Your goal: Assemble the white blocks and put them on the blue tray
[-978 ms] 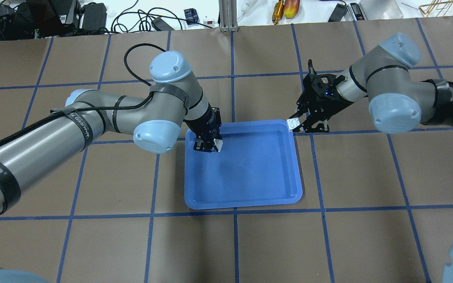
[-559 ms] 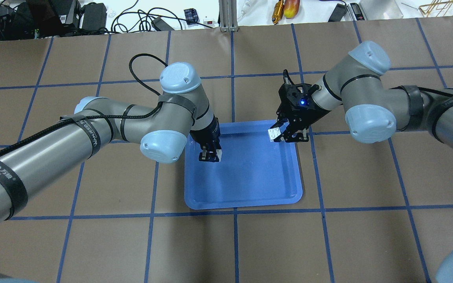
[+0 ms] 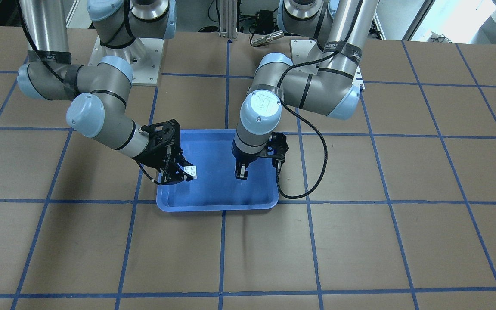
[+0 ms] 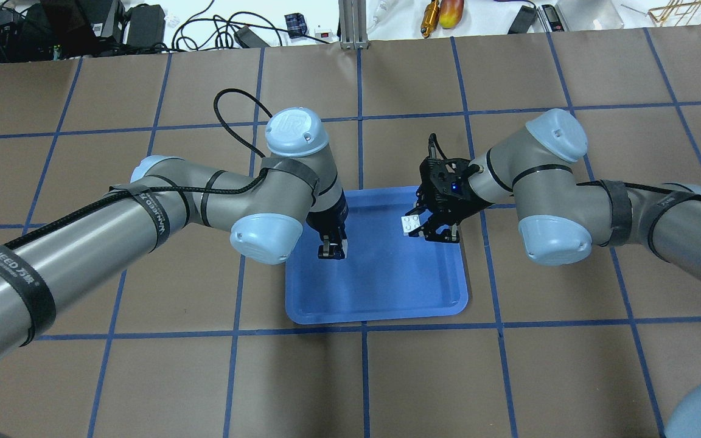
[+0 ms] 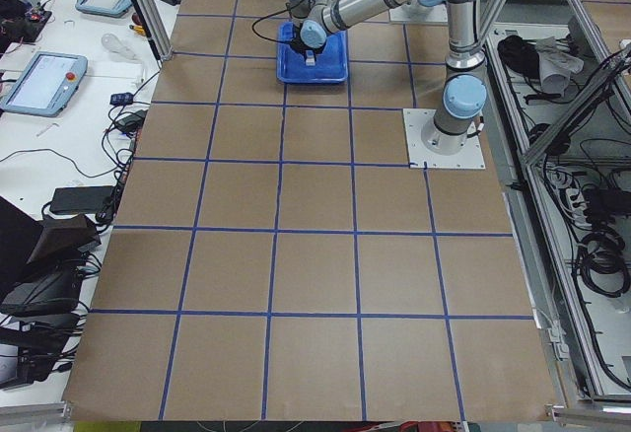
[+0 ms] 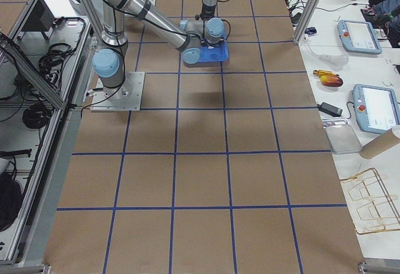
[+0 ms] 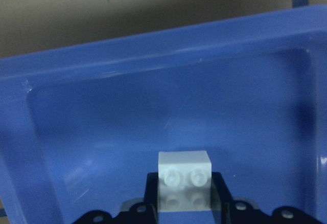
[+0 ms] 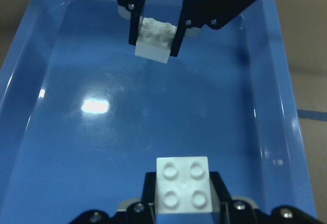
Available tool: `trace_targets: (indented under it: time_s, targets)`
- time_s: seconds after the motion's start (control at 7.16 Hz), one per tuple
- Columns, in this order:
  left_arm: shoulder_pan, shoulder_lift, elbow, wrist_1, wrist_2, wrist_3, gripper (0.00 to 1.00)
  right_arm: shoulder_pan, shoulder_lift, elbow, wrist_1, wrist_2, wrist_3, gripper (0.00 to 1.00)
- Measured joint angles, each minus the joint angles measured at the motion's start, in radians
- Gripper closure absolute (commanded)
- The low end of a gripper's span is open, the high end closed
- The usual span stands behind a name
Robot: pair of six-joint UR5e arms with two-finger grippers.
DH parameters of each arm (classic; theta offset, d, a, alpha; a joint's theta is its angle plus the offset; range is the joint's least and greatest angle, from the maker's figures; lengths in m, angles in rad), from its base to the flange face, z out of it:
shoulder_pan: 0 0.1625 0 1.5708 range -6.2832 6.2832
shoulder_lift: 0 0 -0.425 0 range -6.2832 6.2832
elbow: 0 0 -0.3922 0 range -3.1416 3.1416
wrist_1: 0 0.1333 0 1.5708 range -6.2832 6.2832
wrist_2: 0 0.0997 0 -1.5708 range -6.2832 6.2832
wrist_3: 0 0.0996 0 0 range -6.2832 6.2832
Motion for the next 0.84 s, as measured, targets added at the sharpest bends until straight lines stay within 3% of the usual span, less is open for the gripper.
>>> trace_targets:
  time_s: [0.56,0.7,0.84]
  targets:
    - [-0.05,-0.016,0.001,0.029,-0.004,-0.042,1.0,0.023,0.007,0.006,-0.019,0.004,0.008,0.92]
    - [-0.053,-0.019,0.001,0.032,-0.004,-0.046,0.8,0.023,0.007,0.007,-0.019,0.004,0.009,0.92]
    - [-0.055,-0.021,0.002,0.033,-0.005,-0.049,0.73,0.024,0.007,0.011,-0.024,0.004,0.009,0.91]
